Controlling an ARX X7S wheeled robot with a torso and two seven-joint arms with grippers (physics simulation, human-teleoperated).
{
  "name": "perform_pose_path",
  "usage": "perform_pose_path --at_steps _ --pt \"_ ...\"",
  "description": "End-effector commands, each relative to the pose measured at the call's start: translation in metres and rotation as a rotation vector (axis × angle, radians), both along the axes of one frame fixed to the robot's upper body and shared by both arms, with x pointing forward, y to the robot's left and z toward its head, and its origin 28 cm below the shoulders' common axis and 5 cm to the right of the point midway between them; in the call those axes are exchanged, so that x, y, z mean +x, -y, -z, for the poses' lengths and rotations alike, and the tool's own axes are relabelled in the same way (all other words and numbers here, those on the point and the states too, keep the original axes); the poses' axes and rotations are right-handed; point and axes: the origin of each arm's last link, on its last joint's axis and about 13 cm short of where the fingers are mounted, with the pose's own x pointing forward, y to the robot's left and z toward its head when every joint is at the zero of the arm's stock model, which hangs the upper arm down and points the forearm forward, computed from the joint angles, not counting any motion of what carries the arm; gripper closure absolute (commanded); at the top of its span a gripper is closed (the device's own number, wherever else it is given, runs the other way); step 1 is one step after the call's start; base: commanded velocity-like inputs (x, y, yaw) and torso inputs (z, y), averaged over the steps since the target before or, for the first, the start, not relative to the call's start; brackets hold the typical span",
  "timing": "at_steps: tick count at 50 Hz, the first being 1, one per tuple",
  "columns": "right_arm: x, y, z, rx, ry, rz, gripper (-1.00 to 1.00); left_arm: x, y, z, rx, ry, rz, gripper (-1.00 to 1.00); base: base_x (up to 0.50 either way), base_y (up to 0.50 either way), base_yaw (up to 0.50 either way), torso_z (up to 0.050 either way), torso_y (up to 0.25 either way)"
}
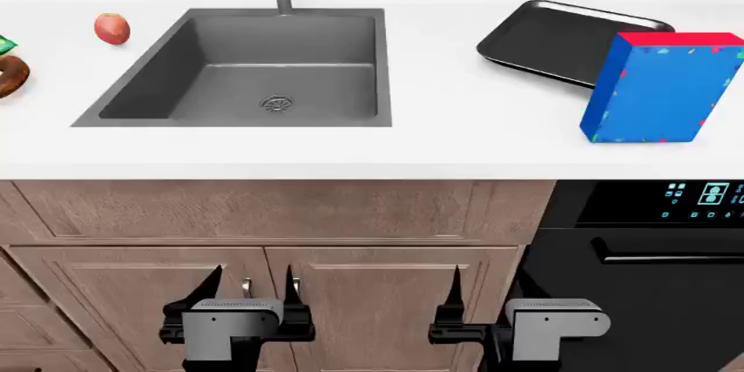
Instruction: Pick up the fruits and vegetables and place them in the sink. Turn on the sink faucet to wash them. Then turn the sink off and put them in the tray.
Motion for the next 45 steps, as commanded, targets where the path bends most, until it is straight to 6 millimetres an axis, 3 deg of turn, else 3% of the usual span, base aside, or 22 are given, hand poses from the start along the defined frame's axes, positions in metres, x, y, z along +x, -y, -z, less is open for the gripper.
perform_pose_path --at_steps 1,9,28,36,45 --pt "0.001 0.000 -0.002 -0.003 0.003 0.001 -1.00 0.000 0.000 -0.002 0.001 0.001 0.001 -1.00 0.00 0.00 0.00 0.000 0.000" --pt "0.004 0.004 -0.021 -0.024 0.011 -0.007 -1.00 -0.004 -0.001 -0.034 0.028 0.064 0.030 -1.00 0.00 0.00 0.00 0.016 0.000" --pt "0.017 0.022 -0.116 -0.022 0.104 -0.183 -1.00 0.016 -0.024 -0.157 -0.068 0.100 0.118 -1.00 0.00 0.00 0.00 0.050 0.000" --pt "0.020 0.031 -0.149 -0.070 0.161 -0.172 -1.00 0.017 -0.030 -0.179 -0.006 0.137 0.123 -1.00 0.00 0.00 0.00 0.050 0.000" --pt "0.023 0.041 -0.178 -0.097 0.178 -0.151 -1.00 0.023 -0.038 -0.188 0.057 0.099 0.180 -1.00 0.00 0.02 0.22 0.050 0.000"
